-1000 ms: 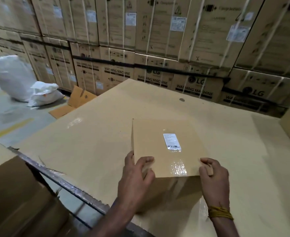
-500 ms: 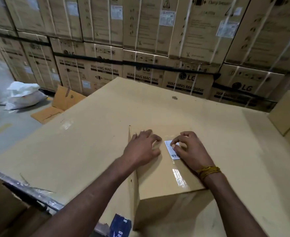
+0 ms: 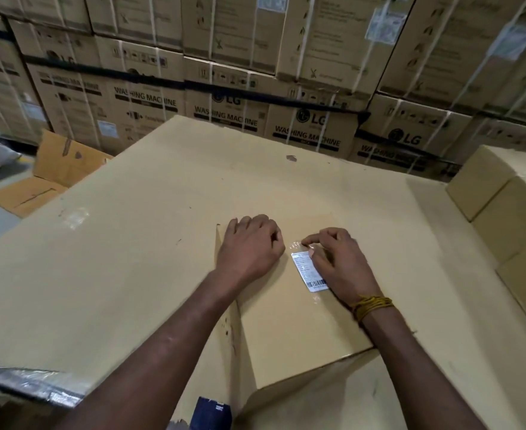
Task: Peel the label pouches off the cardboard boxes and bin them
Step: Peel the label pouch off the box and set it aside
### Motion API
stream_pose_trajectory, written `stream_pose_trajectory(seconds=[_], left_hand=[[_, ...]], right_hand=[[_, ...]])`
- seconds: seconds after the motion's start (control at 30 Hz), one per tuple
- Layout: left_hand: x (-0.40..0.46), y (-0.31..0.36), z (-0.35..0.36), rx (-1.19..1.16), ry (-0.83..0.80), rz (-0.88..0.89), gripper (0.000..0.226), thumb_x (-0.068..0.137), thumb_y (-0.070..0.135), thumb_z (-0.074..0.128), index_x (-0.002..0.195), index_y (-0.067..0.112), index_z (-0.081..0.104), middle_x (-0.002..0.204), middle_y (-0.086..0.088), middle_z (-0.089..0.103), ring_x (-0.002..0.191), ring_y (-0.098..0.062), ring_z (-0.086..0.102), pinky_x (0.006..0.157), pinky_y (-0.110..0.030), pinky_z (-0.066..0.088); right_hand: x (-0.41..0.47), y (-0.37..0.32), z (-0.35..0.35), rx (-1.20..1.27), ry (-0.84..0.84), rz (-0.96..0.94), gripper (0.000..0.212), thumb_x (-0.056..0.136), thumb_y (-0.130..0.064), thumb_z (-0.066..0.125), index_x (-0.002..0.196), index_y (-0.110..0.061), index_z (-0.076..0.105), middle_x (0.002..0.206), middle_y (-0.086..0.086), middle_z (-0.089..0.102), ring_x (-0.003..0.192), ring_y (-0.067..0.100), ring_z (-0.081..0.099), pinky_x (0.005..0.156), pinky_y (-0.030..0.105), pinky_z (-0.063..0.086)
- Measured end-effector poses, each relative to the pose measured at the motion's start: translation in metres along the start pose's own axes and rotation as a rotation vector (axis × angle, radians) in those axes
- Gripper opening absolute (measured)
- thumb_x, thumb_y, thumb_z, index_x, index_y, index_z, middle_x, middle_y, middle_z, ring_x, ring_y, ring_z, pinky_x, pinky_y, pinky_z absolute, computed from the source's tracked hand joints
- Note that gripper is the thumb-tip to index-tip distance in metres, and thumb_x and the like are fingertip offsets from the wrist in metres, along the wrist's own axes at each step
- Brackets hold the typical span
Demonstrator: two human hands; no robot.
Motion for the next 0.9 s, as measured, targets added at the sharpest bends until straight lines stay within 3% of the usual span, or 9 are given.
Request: stream_pose_trajectory(seconds=[0.1,0.2,0.37,0.53,0.8,0.9], left_hand=[[0.0,0.001,-0.001,-0.019,-0.008,0.004,0.023,0.098,0.034,0.04,0.107,0.025,0.058,0.122,0.008,0.057,0.119,-0.02,0.048,0.113,-0.039,0.022],[-0.001,0.001,-0.004,-0.034,-0.024,0.002,0.02,0.097,0.033,0.04,0.105,0.027,0.057,0.123,0.009,0.056,0.119,-0.018,0.047,0.114,-0.039,0.021],[-0.002,0.003,-0.006,-0.071,-0.048,-0.023,0.017,0.098,0.033,0.04,0.103,0.028,0.055,0.123,0.011,0.055,0.122,-0.015,0.045,0.117,-0.039,0.016],[-0.002,0.005,-0.009,-0.086,-0.085,-0.047,0.013,0.096,0.032,0.041,0.098,0.029,0.053,0.121,0.012,0.055,0.123,-0.013,0.043,0.119,-0.039,0.014],[0.0,0.009,-0.011,-0.075,-0.087,-0.084,0.01,0.095,0.031,0.042,0.093,0.028,0.051,0.104,0.017,0.048,0.117,-0.011,0.046,0.119,-0.04,0.017],[0.0,0.009,-0.011,-0.075,-0.075,-0.082,0.012,0.094,0.031,0.042,0.092,0.027,0.053,0.104,0.016,0.051,0.116,-0.01,0.047,0.118,-0.041,0.018]], right_hand=[[0.0,0.0,0.0,-0.045,-0.029,0.006,0.047,0.087,-0.04,0.038,0.129,-0.042,0.06,0.129,-0.007,0.045,0.115,0.016,0.044,0.101,0.035,0.04],[0.004,-0.001,-0.002,-0.069,-0.072,0.013,0.039,0.093,-0.034,0.046,0.129,-0.044,0.058,0.129,-0.007,0.043,0.117,0.018,0.042,0.103,0.037,0.038],[0.023,-0.004,-0.01,-0.125,-0.118,-0.022,0.028,0.091,-0.035,0.057,0.119,-0.04,0.058,0.12,-0.007,0.048,0.114,0.018,0.043,0.098,0.039,0.04],[0.023,-0.002,-0.003,-0.017,-0.025,-0.128,0.014,0.087,-0.025,0.062,0.096,-0.037,0.062,0.108,-0.012,0.051,0.101,0.014,0.047,0.09,0.037,0.04],[0.026,0.004,-0.001,0.014,-0.026,-0.155,0.026,0.086,-0.034,0.049,0.103,-0.042,0.068,0.114,-0.013,0.048,0.105,0.012,0.045,0.088,0.032,0.032],[0.028,0.005,0.0,0.005,-0.03,-0.141,0.019,0.089,-0.028,0.057,0.1,-0.04,0.066,0.114,-0.013,0.049,0.105,0.014,0.046,0.085,0.031,0.032]])
Point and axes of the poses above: each hand's wrist, its own x-axis towards the middle knuckle, its own z-axis out of the palm, y = z × x, the point moved 2 cm from there along x, towards the middle knuckle
